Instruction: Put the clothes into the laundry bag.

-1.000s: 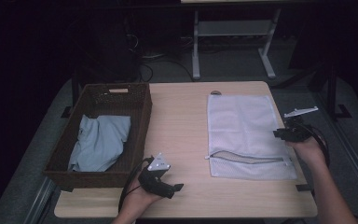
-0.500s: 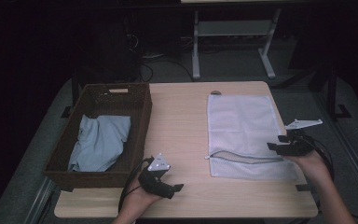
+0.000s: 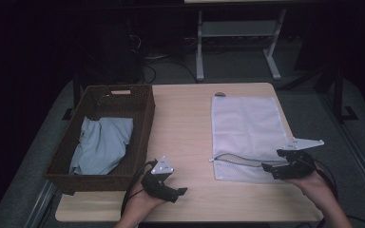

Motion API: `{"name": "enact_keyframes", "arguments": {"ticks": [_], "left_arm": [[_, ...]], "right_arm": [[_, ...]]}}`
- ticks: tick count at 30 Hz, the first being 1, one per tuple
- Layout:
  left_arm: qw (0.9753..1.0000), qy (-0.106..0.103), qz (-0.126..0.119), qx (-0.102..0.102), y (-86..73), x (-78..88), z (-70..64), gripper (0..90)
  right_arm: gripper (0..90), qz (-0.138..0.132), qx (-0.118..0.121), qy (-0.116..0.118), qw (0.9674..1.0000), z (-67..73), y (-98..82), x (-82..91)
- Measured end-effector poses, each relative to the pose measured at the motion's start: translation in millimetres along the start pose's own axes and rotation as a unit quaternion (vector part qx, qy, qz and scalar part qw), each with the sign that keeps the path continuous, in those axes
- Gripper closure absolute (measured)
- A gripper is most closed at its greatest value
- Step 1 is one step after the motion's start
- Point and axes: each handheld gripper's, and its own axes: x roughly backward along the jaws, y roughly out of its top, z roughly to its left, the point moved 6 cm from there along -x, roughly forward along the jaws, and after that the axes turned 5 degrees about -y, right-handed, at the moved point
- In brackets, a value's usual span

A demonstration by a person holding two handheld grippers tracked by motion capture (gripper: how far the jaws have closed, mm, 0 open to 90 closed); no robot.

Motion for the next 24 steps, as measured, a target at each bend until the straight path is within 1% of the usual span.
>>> {"name": "enact_keyframes", "arguments": {"ticks": [3,5,6,7,8,10,11,13,14,17,18,20,22,24], "left_arm": [[1.0000,-0.002,0.003,0.000,-0.6,-0.3,-0.5,14.3],[1.0000,-0.002,0.003,0.001,-0.8,-0.9,-0.8,14.3],[1.0000,-0.004,0.004,0.001,-0.9,-1.0,-0.9,14.3],[1.0000,-0.004,0.004,0.001,-0.9,-1.2,-1.0,14.3],[1.0000,-0.004,0.003,0.002,-0.9,-1.5,-1.3,14.3],[1.0000,-0.006,0.004,0.000,-0.9,-1.8,-1.3,14.3],[1.0000,-0.006,0.007,-0.002,-1.1,-2.0,-1.3,14.2],[0.9999,-0.007,0.007,-0.001,-1.2,-2.7,-1.8,14.1],[0.9999,-0.007,0.008,-0.001,-1.3,-3.2,-2.0,14.1],[0.9999,-0.006,0.013,-0.003,-1.0,-4.3,-2.8,12.8],[0.9999,-0.006,0.014,-0.004,-0.7,-4.5,-2.9,12.4],[0.9998,-0.006,0.016,-0.004,0.5,-4.8,-3.2,11.9],[0.9998,-0.008,0.018,-0.003,2.8,-4.3,-5.0,11.1],[0.9998,-0.010,0.018,-0.004,5.7,-3.1,-6.7,11.0]], "right_arm": [[14.8,-0.014,0.011,0.006,0.9998,15.2,-0.6,1.3],[13.7,-0.021,0.014,0.008,0.9996,23.5,-1.4,1.6],[13.2,-0.025,0.015,0.012,0.9995,30.6,-3.0,1.5],[13.2,-0.025,0.015,0.012,0.9995,30.6,-3.0,1.5],[13.2,-0.026,0.017,0.014,0.9994,33.9,-4.3,1.3],[12.9,-0.030,0.019,0.022,0.9991,41.5,-7.6,0.0],[12.7,-0.034,0.019,0.029,0.9988,48.0,-10.7,-2.4],[12.7,-0.034,0.018,0.033,0.9987,50.4,-12.1,-3.4],[12.8,-0.042,0.020,0.036,0.9983,54.1,-13.8,-5.0],[11.5,-0.042,0.027,0.046,0.9977,61.1,-18.4,-9.3],[11.1,-0.041,0.033,0.046,0.9976,62.8,-19.8,-10.8],[10.5,-0.043,0.034,0.043,0.9976,62.9,-20.6,-13.2],[10.5,-0.047,0.027,0.047,0.9974,62.9,-21.3,-15.3],[10.3,-0.046,0.027,0.051,0.9972,63.0,-22.0,-17.4]]}}
